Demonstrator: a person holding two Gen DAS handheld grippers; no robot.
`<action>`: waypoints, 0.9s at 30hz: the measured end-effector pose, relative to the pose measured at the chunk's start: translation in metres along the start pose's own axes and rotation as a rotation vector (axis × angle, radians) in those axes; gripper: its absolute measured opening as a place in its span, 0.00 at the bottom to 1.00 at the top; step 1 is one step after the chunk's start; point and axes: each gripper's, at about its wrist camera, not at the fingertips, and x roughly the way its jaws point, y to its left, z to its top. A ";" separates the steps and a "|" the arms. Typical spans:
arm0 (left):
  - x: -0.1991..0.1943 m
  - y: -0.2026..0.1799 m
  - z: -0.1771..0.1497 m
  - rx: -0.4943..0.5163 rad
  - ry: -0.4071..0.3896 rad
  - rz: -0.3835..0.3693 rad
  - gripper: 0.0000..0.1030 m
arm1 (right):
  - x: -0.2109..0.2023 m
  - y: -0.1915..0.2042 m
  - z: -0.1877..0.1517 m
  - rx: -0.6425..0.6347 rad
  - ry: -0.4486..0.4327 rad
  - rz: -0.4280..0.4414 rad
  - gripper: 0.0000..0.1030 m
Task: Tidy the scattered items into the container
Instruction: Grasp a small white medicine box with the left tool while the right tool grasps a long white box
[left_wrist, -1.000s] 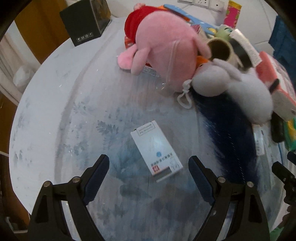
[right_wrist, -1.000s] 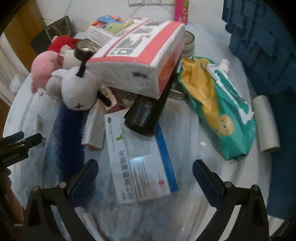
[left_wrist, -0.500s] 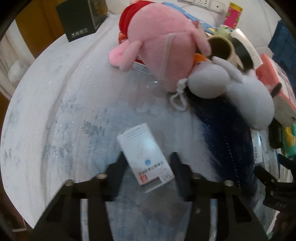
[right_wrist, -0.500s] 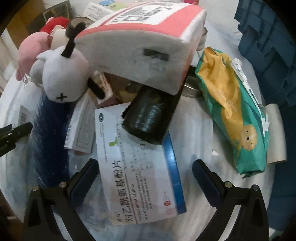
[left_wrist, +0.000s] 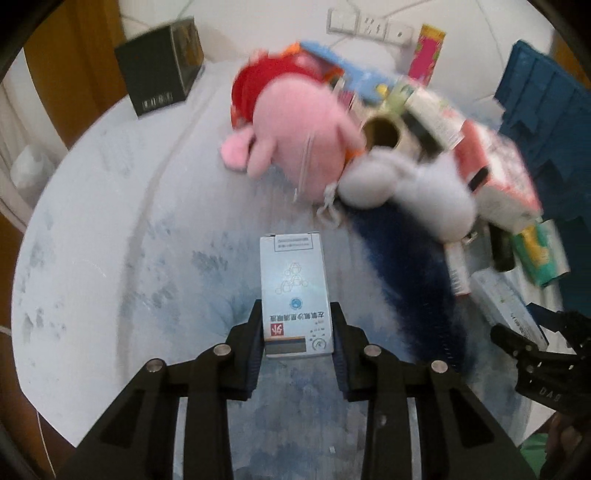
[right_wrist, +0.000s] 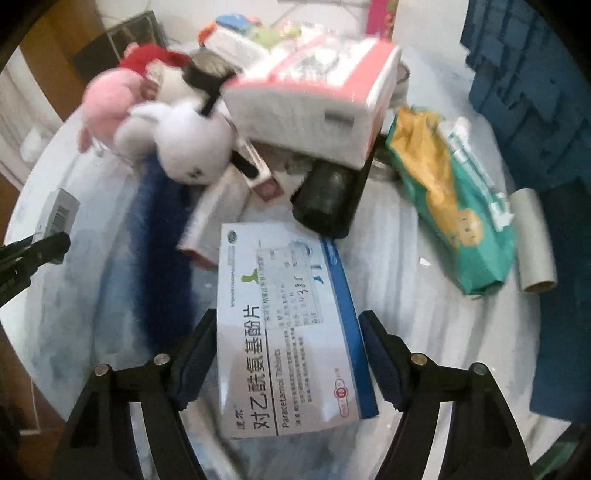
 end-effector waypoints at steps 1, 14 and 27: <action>-0.008 0.000 0.001 0.006 -0.016 -0.005 0.31 | -0.009 0.001 -0.001 0.000 -0.013 0.001 0.72; -0.008 0.014 -0.001 0.072 -0.002 -0.036 0.31 | -0.020 -0.006 -0.003 0.096 -0.035 0.009 0.40; 0.014 0.003 -0.006 0.118 0.031 -0.063 0.31 | 0.000 -0.002 -0.015 0.112 0.002 0.035 0.16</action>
